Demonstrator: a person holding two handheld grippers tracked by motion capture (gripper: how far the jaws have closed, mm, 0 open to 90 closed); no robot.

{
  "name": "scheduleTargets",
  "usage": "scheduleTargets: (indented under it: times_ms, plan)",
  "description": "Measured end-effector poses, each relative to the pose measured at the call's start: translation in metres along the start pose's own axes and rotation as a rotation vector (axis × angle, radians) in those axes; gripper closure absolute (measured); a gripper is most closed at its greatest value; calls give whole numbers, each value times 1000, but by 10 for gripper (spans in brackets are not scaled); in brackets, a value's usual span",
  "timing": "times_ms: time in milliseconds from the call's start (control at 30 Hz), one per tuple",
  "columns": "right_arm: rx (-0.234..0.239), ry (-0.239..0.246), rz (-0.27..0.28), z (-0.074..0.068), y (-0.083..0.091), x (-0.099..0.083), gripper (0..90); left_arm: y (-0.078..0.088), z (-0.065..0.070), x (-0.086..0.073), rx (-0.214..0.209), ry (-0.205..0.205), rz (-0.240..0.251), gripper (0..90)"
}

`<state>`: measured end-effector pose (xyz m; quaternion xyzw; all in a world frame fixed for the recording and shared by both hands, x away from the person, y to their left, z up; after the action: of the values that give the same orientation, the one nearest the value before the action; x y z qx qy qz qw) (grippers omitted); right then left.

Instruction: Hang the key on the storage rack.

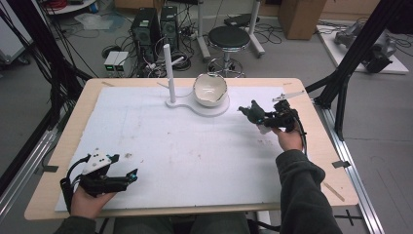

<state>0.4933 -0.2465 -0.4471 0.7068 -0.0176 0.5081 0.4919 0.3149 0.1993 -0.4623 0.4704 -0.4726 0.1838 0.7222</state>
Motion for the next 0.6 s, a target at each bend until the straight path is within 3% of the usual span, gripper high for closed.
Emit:
scheduleTargets:
  times_ms: [233,467,600]
  plan:
    - [32,-9,62,-14,10,1,557,0,0,0,-1,1,3,170]
    - [77,22,126,-36,21,13,557,1,0,0,4,2,3,169]
    - [94,41,137,-47,24,17,557,1,0,0,3,4,3,169]
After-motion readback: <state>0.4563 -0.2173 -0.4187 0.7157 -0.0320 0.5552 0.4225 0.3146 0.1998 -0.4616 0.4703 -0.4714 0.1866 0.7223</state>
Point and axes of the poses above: each handheld gripper's, and its own axes: y roughly backward along the jaws, x roughly out of its top, z roughly to its right, the point moved 10 cm from there along -y, roughly forward along the jaws, and after that the axes turned 7 degrees about y, right-handed, at the moved point
